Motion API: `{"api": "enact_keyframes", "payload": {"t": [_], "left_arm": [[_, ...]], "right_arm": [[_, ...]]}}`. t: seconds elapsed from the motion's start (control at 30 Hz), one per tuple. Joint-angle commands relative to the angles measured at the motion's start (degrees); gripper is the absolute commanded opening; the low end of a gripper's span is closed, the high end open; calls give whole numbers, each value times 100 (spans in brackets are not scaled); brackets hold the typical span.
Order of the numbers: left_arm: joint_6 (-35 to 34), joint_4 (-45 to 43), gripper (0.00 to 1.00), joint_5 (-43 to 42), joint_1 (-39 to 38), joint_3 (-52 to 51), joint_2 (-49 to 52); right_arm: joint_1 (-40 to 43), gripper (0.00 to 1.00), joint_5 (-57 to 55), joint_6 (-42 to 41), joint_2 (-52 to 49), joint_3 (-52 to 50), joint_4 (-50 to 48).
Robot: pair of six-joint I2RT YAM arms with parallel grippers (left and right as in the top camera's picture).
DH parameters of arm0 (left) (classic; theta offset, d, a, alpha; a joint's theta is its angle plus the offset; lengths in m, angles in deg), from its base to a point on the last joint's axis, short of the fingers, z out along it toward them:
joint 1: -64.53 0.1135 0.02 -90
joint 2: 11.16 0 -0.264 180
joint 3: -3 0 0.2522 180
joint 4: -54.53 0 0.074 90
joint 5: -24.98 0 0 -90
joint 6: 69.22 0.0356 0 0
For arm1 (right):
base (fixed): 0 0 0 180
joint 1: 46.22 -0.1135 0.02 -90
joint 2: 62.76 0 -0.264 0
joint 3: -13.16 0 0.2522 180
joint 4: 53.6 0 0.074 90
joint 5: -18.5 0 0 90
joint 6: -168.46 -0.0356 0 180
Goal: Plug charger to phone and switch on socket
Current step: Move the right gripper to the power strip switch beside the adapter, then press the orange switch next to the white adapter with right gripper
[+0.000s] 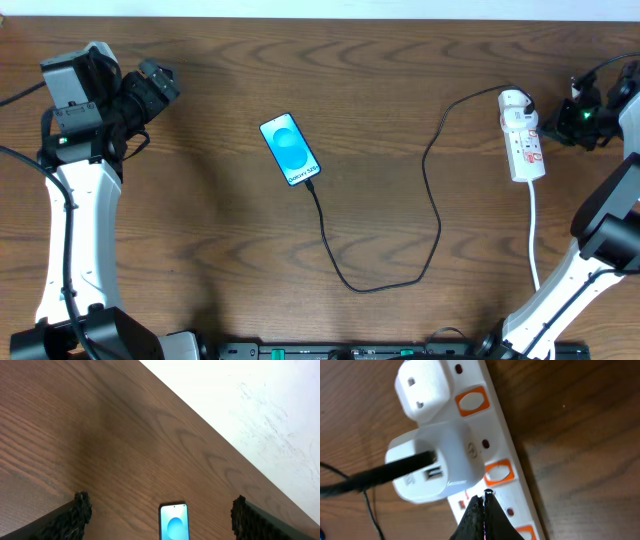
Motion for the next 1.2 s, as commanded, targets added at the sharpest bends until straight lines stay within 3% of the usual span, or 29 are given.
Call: {"api": "enact_keyframes", "payload": {"t": [0.0, 0.6, 1.17], "left_arm": [[120, 11, 91, 74, 20, 42, -4], [120, 11, 91, 74, 20, 42, -4], [120, 11, 91, 74, 20, 42, -4]], "right_arm": [[44, 1, -4, 11, -264, 39, -96], [35, 1, 136, -315, -398, 39, -520], [-299, 1, 181, -313, -409, 33, -251]]}}
